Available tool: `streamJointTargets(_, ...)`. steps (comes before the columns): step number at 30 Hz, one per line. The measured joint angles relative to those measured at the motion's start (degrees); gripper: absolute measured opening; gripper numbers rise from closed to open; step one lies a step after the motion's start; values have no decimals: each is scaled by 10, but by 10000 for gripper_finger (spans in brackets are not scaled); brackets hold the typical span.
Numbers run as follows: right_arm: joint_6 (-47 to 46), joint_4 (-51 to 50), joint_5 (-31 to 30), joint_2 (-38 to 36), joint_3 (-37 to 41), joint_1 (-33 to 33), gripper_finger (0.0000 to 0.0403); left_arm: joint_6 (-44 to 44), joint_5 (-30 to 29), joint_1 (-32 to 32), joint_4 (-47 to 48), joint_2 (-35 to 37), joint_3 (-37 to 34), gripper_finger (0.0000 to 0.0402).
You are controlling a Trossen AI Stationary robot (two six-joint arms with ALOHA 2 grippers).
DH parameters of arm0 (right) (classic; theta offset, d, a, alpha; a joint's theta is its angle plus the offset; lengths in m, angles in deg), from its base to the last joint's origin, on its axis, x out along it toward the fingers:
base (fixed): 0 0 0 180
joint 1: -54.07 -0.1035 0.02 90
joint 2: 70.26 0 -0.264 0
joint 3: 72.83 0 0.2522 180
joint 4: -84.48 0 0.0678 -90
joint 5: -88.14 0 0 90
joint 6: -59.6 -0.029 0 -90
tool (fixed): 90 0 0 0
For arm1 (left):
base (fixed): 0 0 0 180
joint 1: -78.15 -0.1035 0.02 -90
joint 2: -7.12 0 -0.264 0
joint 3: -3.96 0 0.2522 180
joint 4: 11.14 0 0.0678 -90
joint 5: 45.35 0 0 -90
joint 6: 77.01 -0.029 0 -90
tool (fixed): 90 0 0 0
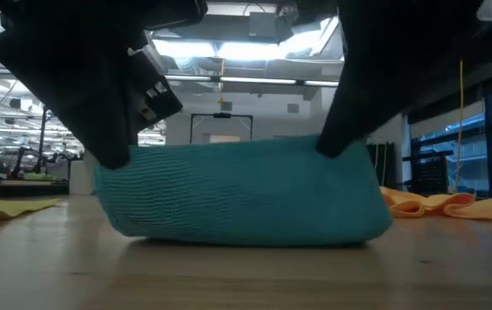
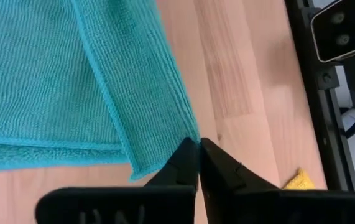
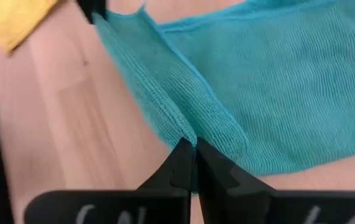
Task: Roll microfiber towels into tight, uniform cylinder then place into a basket
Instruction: Roll the blue microfiber towel
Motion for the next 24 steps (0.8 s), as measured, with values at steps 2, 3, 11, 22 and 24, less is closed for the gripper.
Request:
streamJointTargets(2, -15, 1, -1, 0, 10, 4, 12, 0, -3, -1, -2, 0, 0, 0)
streamJointTargets(3, -23, 3, -1, 0, 14, 7, 12, 0, -5, -1, -2, 0, 0, 0)
streamJointTargets(11, -25, 37, 15, 0, 53, 29, 12, 0, -12, -3, -4, 0, 0, 0)
streamJointTargets(22, -12, 78, 30, -2, 103, 45, 12, -1, -91, -18, 5, 0, -1, 0)
streamJointTargets(24, -12, 77, 28, -2, 105, 45, 12, -4, -99, -25, 6, 0, -1, 0)
